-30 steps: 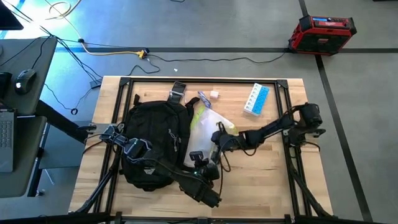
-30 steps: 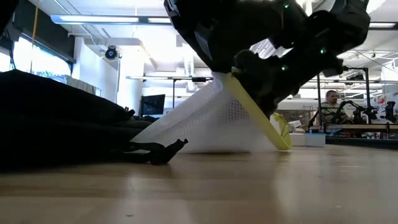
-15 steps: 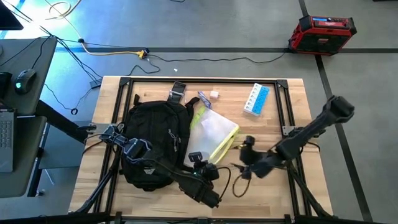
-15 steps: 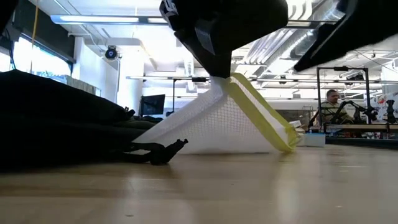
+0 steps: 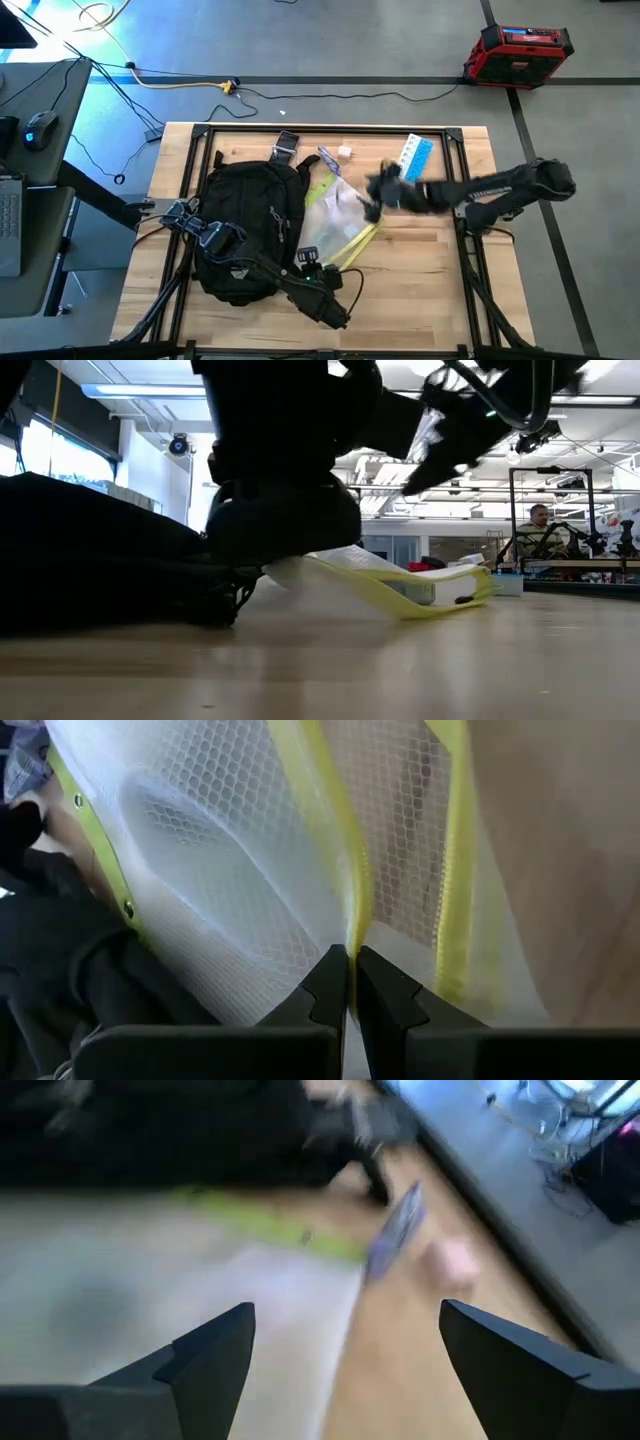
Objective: Unpack backpack
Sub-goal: Put the pink charger adapter into the green zip bag
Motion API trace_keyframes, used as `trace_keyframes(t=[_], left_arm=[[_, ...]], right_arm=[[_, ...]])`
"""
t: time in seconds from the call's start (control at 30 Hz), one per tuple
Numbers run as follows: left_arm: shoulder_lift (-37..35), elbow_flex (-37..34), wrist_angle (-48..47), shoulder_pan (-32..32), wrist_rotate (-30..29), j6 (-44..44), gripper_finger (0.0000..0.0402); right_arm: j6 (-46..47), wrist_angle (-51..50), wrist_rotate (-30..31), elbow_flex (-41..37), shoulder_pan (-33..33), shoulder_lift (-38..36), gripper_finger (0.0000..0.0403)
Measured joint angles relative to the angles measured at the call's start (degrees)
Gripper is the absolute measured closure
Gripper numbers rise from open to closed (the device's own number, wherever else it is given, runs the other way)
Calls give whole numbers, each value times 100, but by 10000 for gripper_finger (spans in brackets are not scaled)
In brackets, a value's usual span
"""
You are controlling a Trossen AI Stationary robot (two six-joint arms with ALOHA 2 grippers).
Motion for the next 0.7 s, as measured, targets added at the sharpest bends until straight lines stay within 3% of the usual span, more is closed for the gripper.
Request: trace_keyframes(t=[0.13, 0.23, 0.4, 0.7], left_arm=[[-2, -2, 195, 4, -40, 146, 401], [-7, -2, 555, 12, -69, 392, 401], [-11, -2, 1298, 106, 44, 1097, 401], [-17, -2, 2155, 479, 474, 2021, 401]], right_arm=[[-717, 1257, -2060, 2, -1512, 321, 103], [-808, 2002, -3083, 7, -2293, 773, 103], [-1307, 2688, -3570, 115, -2979, 1769, 103], [-1684, 2386, -4187, 1053, -3529, 3243, 103]])
